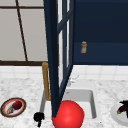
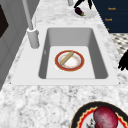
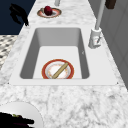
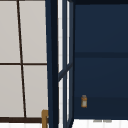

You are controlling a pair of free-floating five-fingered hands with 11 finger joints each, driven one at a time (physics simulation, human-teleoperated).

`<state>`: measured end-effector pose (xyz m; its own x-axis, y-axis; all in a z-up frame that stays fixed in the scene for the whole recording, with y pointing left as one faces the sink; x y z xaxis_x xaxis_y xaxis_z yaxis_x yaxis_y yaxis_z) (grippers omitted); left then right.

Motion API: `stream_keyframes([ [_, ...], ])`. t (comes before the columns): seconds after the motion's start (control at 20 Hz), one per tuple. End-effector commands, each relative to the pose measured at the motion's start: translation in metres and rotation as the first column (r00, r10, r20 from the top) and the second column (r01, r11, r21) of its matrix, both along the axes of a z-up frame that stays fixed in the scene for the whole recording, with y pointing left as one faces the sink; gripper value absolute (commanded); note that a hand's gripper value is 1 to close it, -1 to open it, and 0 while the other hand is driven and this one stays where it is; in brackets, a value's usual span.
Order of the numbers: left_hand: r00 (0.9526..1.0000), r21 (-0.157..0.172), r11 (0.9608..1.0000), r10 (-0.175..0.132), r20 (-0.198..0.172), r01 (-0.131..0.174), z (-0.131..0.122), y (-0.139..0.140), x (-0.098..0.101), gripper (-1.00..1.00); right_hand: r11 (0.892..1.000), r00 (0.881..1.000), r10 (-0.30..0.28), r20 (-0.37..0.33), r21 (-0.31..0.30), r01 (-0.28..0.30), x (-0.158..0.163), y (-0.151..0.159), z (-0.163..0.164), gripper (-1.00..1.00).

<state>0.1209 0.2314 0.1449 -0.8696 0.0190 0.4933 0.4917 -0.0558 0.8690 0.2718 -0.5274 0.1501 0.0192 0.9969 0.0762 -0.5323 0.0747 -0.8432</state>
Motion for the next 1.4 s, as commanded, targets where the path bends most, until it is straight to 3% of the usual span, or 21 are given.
stream_keyframes([
  [0.0,1.0000,0.000,1.0000,0.000,0.000,0.000,0.000,0.000,0.000,0.00,1.000,1.000,0.021,0.000,-0.016,-0.021,0.011,0.000,-0.019,-1.00],
  [0.4,1.0000,0.000,1.0000,0.000,0.000,0.000,0.000,0.000,0.000,0.00,1.000,1.000,0.018,0.013,-0.009,-0.018,0.031,0.000,-0.060,-1.00],
  [0.55,1.0000,0.000,1.0000,0.000,0.000,0.000,0.000,0.000,0.000,0.00,1.000,0.999,0.025,-0.024,0.005,-0.025,0.040,0.001,-0.058,-1.00],
  [0.7,1.0000,0.000,1.0000,0.000,0.000,0.000,0.000,0.000,0.000,0.00,0.998,0.998,0.063,-0.023,0.023,-0.062,0.043,-0.009,-0.053,-1.00],
  [0.8,1.0000,0.000,1.0000,0.000,0.000,0.000,0.000,0.000,0.000,0.00,0.998,0.998,0.055,-0.013,0.031,-0.055,0.042,-0.008,-0.053,-1.00],
  [0.85,1.0000,0.000,1.0000,0.000,0.000,0.000,0.000,0.000,0.000,0.00,0.998,0.999,0.049,0.003,0.035,-0.049,0.038,-0.009,-0.052,1.00],
  [0.9,1.0000,0.000,1.0000,0.000,0.000,0.000,0.000,0.000,0.000,0.00,0.999,0.999,0.049,-0.006,0.017,-0.048,0.032,-0.007,-0.050,1.00],
  [1.1,1.0000,0.000,1.0000,0.000,0.000,0.000,0.000,0.000,0.000,0.00,0.998,0.990,0.013,0.139,0.060,-0.022,0.022,-0.017,-0.040,1.00],
  [1.35,1.0000,0.000,1.0000,0.000,0.000,0.000,0.000,0.000,0.000,0.00,0.998,0.988,-0.006,0.155,0.060,-0.004,0.027,-0.017,-0.043,1.00],
])
